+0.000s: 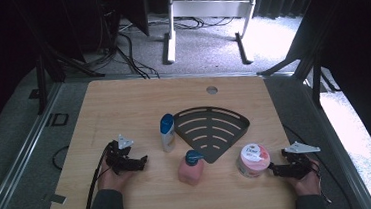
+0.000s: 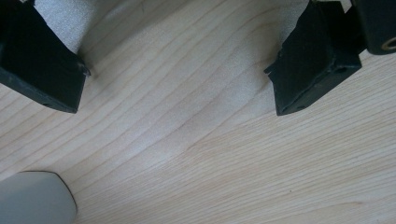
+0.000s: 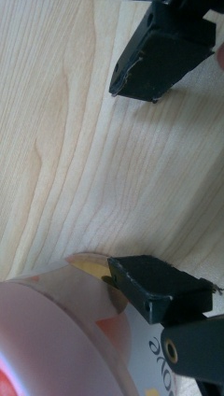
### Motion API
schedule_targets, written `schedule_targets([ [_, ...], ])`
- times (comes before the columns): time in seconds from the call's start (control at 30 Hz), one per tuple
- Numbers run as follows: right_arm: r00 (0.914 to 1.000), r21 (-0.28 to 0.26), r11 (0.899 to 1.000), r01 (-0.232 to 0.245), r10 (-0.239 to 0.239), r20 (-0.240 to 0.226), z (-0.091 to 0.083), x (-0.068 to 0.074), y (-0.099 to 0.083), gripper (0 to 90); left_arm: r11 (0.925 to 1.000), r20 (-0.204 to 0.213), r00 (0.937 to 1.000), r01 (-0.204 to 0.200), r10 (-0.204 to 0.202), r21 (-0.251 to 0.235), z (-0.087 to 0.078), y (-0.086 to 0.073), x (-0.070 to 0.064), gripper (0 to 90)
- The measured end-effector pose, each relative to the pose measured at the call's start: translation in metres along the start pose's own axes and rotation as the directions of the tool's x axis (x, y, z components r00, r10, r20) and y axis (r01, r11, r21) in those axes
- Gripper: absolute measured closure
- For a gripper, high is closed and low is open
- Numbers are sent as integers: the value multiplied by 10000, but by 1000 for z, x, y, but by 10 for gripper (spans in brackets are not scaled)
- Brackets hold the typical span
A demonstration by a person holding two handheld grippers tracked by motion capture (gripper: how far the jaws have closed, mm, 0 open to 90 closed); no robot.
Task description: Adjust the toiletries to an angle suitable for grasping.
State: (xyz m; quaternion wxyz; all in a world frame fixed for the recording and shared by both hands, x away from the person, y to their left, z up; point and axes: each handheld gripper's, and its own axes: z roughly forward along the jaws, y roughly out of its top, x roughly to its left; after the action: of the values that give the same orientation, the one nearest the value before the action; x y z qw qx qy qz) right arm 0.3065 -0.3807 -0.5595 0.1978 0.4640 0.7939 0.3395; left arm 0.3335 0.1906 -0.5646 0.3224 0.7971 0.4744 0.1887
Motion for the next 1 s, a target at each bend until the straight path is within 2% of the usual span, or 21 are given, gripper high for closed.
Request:
schedule_targets([
  [0.37,10000,8,10000,21,-21,-16,0,0,0,142,10000,-71,9999,88,-88,-1,0,0,-2,34],
  [0.43,10000,7,10000,6,-6,-5,0,0,0,142,9999,-85,9999,118,-119,-121,-2,-2,-3,52],
  [0.5,10000,6,10000,6,-6,-4,0,0,0,143,9994,-101,9999,114,-118,-322,-6,-3,-4,191],
  [0.57,10000,5,10000,11,-11,-11,0,0,0,142,9996,-139,9998,157,-160,-238,-8,-1,-5,254],
  [0.63,10000,6,10000,14,-14,-12,0,-1,1,142,9998,-230,9997,-20,16,-194,-10,-1,-8,384],
  [0.7,10000,6,10000,18,-18,-13,0,-1,1,142,9996,-309,9993,-209,202,-211,-12,0,-10,398],
  [0.87,10000,5,10000,12,-12,-10,0,0,1,142,9971,312,9994,-123,147,-753,-18,1,-16,413],
  [1.0,10000,7,10000,-13,13,16,0,0,0,142,9929,800,9957,-380,472,-1128,-25,4,-25,462],
])
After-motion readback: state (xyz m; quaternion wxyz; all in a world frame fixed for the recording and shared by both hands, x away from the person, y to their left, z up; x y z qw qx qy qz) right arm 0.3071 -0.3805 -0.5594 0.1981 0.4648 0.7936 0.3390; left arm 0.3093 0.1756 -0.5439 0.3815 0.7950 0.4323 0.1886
